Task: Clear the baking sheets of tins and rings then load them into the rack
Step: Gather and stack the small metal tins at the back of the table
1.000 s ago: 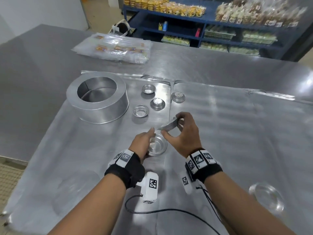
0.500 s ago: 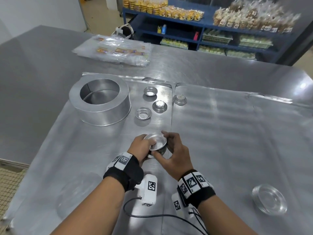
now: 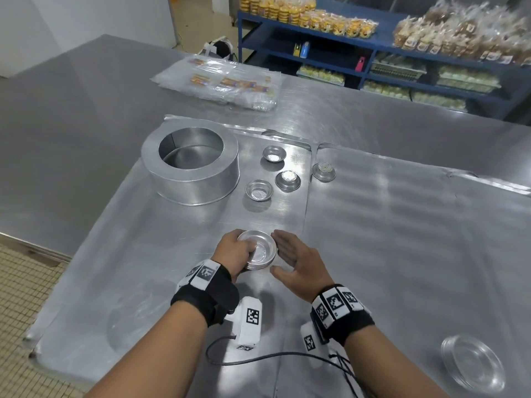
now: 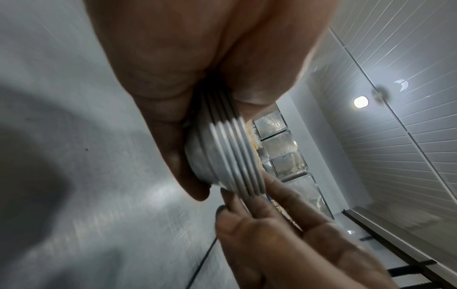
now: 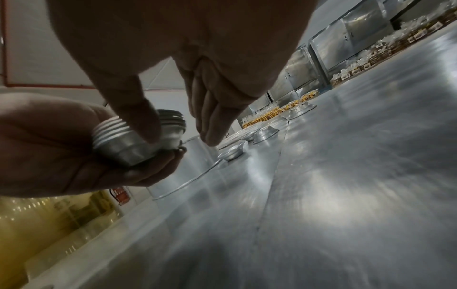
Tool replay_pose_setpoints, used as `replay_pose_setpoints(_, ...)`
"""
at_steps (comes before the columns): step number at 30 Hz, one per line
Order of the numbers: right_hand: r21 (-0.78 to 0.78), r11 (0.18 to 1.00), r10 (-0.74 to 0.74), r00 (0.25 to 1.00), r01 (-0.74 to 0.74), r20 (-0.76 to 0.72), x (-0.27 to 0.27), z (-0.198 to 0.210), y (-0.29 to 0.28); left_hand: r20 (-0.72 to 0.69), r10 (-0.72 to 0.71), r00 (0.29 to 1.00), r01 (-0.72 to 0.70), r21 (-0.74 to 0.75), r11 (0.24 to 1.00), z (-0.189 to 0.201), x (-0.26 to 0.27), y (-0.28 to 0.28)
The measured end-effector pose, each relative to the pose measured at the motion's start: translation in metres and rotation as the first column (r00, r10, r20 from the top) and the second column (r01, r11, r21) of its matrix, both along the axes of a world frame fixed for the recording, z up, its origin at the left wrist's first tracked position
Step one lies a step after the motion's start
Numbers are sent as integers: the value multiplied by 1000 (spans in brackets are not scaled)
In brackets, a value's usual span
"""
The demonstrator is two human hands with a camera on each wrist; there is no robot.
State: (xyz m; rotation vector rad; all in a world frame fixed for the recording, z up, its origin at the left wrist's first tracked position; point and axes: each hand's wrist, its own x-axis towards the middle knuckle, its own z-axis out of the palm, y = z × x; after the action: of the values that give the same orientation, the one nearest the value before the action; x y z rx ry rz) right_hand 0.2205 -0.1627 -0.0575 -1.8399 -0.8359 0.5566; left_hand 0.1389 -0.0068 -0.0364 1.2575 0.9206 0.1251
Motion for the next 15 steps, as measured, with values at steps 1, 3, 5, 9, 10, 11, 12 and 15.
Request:
replay_pose_setpoints(1, -46, 999, 13, 999, -11, 40, 5, -3, 3, -4, 13, 1000, -13, -1, 1000, -1, -2, 1)
replay_pose_setpoints(3, -149, 989, 29, 995, -14, 100, 16, -8, 10, -13, 38, 999, -38, 5, 999, -3, -7, 4)
replay_pose_setpoints(5, -276, 961, 50, 988, -8, 146, 26, -8, 21, -20, 59, 998, -59, 6, 998, -4, -13, 8)
replay_pose_setpoints(9, -460, 888, 132, 964, -11, 230, 52, -10, 49, -39, 113, 993, -113, 5, 994, -6, -29, 16)
replay_pose_setpoints(10, -489, 873, 145, 955, 1, 260, 59, -10, 57, -43, 130, 991, -130, 6, 991, -7, -33, 19)
replay_pose_setpoints(11, -512, 859, 157, 945, 14, 288, 66, -11, 65, -45, 144, 989, -144, 6, 990, -7, -37, 21)
replay_pose_setpoints(12, -530, 847, 165, 935, 28, 314, 72, -11, 73, -46, 158, 986, -158, 6, 987, -8, -41, 22)
replay_pose_setpoints(15, -572, 816, 161, 915, 86, 369, 91, -6, 100, -62, 191, 980, -191, 11, 982, -10, -55, 29)
